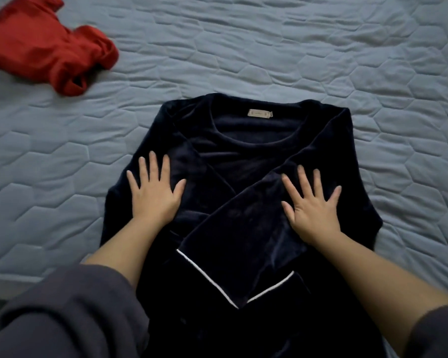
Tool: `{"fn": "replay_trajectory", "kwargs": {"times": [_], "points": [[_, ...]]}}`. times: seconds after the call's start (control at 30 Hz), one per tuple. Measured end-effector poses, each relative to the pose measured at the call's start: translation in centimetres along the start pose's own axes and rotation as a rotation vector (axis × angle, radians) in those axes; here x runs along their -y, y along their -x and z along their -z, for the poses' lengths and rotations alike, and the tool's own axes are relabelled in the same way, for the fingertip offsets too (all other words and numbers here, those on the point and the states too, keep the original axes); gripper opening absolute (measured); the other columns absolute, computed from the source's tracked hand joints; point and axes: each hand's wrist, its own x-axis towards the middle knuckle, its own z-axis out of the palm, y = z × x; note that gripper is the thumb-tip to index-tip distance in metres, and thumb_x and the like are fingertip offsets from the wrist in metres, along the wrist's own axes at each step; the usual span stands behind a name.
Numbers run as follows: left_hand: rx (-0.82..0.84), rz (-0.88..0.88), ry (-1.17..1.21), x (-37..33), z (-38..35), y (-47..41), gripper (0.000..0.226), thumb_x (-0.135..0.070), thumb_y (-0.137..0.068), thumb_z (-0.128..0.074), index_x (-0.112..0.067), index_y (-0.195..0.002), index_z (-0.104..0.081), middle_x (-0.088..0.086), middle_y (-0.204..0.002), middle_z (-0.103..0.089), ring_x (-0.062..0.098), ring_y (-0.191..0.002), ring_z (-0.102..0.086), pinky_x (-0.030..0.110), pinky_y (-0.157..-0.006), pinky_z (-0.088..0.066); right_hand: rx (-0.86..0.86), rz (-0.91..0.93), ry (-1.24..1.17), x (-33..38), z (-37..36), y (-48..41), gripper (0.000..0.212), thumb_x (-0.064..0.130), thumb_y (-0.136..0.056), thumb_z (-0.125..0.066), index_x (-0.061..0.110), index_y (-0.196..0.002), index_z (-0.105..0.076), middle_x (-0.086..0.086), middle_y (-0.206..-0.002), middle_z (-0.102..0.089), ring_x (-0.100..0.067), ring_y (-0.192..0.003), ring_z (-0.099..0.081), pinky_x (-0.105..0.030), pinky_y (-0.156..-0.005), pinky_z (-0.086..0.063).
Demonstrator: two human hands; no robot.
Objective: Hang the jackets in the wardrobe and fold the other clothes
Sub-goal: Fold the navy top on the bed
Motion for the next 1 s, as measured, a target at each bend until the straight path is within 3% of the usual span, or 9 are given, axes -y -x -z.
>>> {"fn": "replay_trajectory", "kwargs": {"times": [0.13,0.3,0.4,0.5,0.6,0.7,0.87,1.0], "points": [[-0.015,-0.064,0.106,2.4,1.1,7.5,0.064,-0.044,-0.096,-0.038,-0.021,-0.151,-0.016,0.004,-0.160,-0.006,0.022,-0.147,-0.002,0.053,-0.114,-0.001,0.068,-0.152,-0.117,0.0,1.3,6.6,0.059,0.046,-0.099,-0.028,0.036,-0.150,0.000,0.002,-0.161,0.007,-0.023,-0.148,0.007,-0.060,-0.112,-0.010],[0.132,0.231,0.430,8.0,0.2,18.2,0.073,-0.030,-0.088,-0.062,-0.013,-0.149,-0.023,0.012,-0.154,-0.024,0.032,-0.139,-0.026,0.052,-0.107,-0.030,0.214,-0.466,-0.390,-0.5,0.3,17.9,0.062,0.032,-0.098,-0.043,0.027,-0.152,-0.012,-0.002,-0.161,-0.003,-0.024,-0.147,-0.007,-0.048,-0.112,-0.024],[0.219,0.386,0.608,10.7,-0.3,22.0,0.069,-0.027,-0.084,-0.069,-0.016,-0.141,-0.033,0.011,-0.137,-0.047,0.032,-0.121,-0.048,0.043,-0.088,-0.044,0.198,-0.676,-0.650,-0.6,-0.5,23.4,0.064,0.021,-0.095,-0.053,0.020,-0.150,-0.020,-0.010,-0.155,-0.021,-0.032,-0.137,-0.031,-0.045,-0.104,-0.035],[0.346,0.491,0.773,12.5,-0.7,22.9,0.041,-0.023,-0.081,-0.073,-0.016,-0.115,-0.052,0.008,-0.107,-0.064,0.028,-0.098,-0.061,0.036,-0.074,-0.046,0.158,-0.854,-0.854,-0.9,-1.1,26.5,0.060,0.016,-0.089,-0.063,0.013,-0.142,-0.034,-0.015,-0.136,-0.048,-0.034,-0.114,-0.052,-0.044,-0.089,-0.046],[0.591,0.480,0.747,15.2,-1.3,23.5,0.030,-0.019,-0.078,-0.077,-0.015,-0.103,-0.062,0.001,-0.088,-0.067,0.019,-0.080,-0.062,0.032,-0.069,-0.049,0.338,-0.883,-0.956,-1.9,-2.1,28.6,0.049,0.018,-0.085,-0.069,0.007,-0.128,-0.050,-0.012,-0.112,-0.062,-0.026,-0.090,-0.057,-0.037,-0.078,-0.048],[0.753,0.454,0.740,18.0,-1.7,25.2,0.026,-0.012,-0.077,-0.077,-0.009,-0.101,-0.068,0.001,-0.082,-0.070,0.018,-0.077,-0.066,0.026,-0.065,-0.049,0.452,-0.838,-1.055,-3.2,-2.8,29.9,0.038,0.011,-0.082,-0.072,0.004,-0.118,-0.061,-0.006,-0.092,-0.065,-0.019,-0.079,-0.061,-0.033,-0.070,-0.049],[0.665,0.641,0.971,19.4,-0.8,29.7,0.023,-0.010,-0.087,-0.062,0.000,-0.108,-0.060,0.019,-0.087,-0.064,0.030,-0.075,-0.057,0.033,-0.063,-0.041,0.358,-0.881,-1.304,-3.8,-2.6,34.2,0.024,0.021,-0.085,-0.068,0.012,-0.107,-0.063,-0.010,-0.097,-0.069,-0.029,-0.088,-0.066,-0.036,-0.070,-0.053],[0.692,0.676,1.110,19.8,3.0,32.6,0.015,-0.010,-0.094,-0.052,-0.002,-0.103,-0.060,0.019,-0.095,-0.063,0.029,-0.079,-0.058,0.026,-0.048,-0.055,0.293,-0.946,-1.460,-3.8,-0.1,38.0,0.016,0.018,-0.084,-0.069,0.008,-0.096,-0.066,-0.008,-0.079,-0.072,-0.023,-0.068,-0.069,-0.029,-0.053,-0.053]]}}
